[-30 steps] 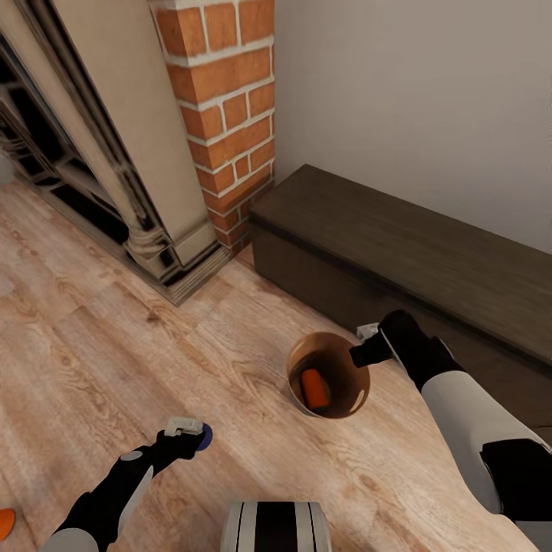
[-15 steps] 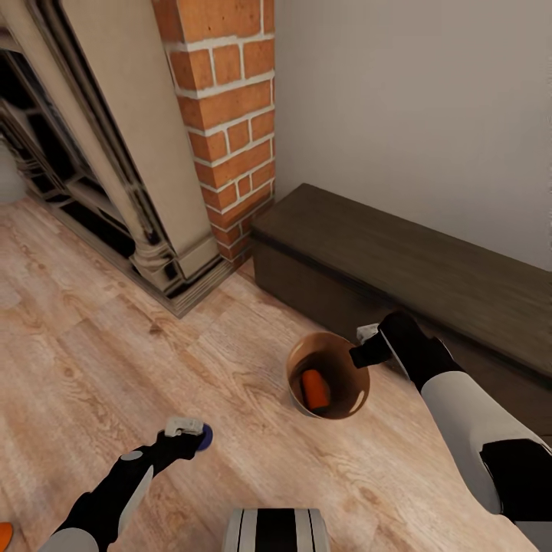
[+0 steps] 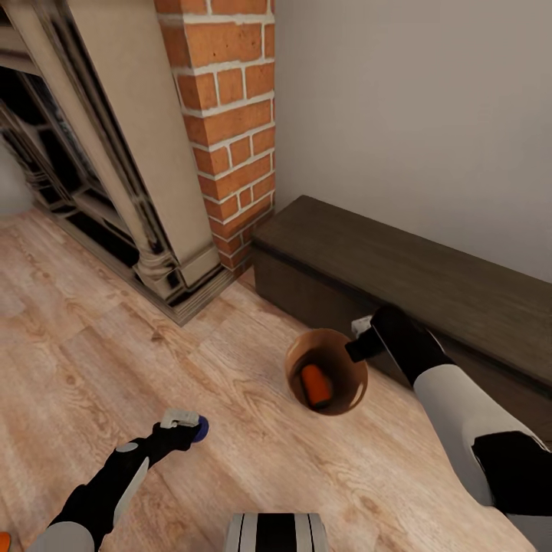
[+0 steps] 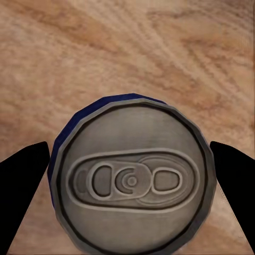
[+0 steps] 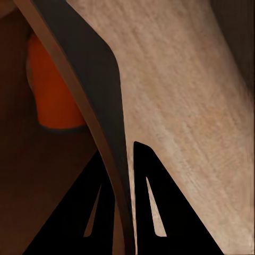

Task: Put the three can of soda from the living room inside the tash can in the kitchen.

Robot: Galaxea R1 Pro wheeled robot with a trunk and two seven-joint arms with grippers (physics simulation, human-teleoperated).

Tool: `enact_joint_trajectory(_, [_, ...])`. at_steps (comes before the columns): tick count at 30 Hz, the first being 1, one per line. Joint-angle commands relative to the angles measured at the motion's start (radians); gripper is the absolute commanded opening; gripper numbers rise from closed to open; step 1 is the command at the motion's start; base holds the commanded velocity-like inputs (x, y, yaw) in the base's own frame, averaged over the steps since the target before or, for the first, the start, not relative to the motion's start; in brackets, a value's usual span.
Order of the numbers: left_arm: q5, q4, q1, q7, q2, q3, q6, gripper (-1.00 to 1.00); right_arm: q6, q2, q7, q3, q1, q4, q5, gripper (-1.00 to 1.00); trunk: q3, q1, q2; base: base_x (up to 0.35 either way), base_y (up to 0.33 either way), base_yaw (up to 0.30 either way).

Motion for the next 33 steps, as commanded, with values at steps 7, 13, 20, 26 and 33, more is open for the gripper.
enact_joint_trajectory(7, [0.0, -0.001, 0.0, 0.0, 0.0, 0.0, 0.0, -1.0, 0.007, 0.002, 0.005, -0.001, -0.008, 0.0, 0.077, -1.0, 0.0, 0.0, 0.0, 0.0, 0.0, 0.0])
enact_joint_trajectory(13, [0.0, -0.001, 0.0, 0.0, 0.0, 0.0, 0.0, -1.0, 0.009, 0.002, 0.005, -0.001, -0.008, 0.0, 0.163, -1.0, 0.0, 0.0, 0.0, 0.0, 0.0, 0.0])
enact_joint_trajectory(20, [-0.001, 0.022, 0.007, 0.0, -0.009, 0.003, -0.022, -1.0, 0.01, 0.004, 0.011, -0.006, -0.016, -0.014, 0.236, -1.0, 0.0, 0.0, 0.0, 0.0, 0.0, 0.0])
enact_joint_trajectory(26, [-0.001, 0.048, 0.009, 0.001, -0.012, 0.004, -0.033, -1.0, 0.014, 0.008, 0.025, -0.008, -0.017, -0.018, 0.269, -1.0, 0.0, 0.0, 0.0, 0.0, 0.0, 0.0])
enact_joint_trajectory(33, [-0.003, 0.05, 0.01, 0.001, -0.013, 0.004, -0.033, -1.0, 0.014, 0.008, 0.055, -0.008, -0.015, -0.018, -0.087, -1.0, 0.015, -0.002, 0.001, 0.0, 0.0, 0.0])
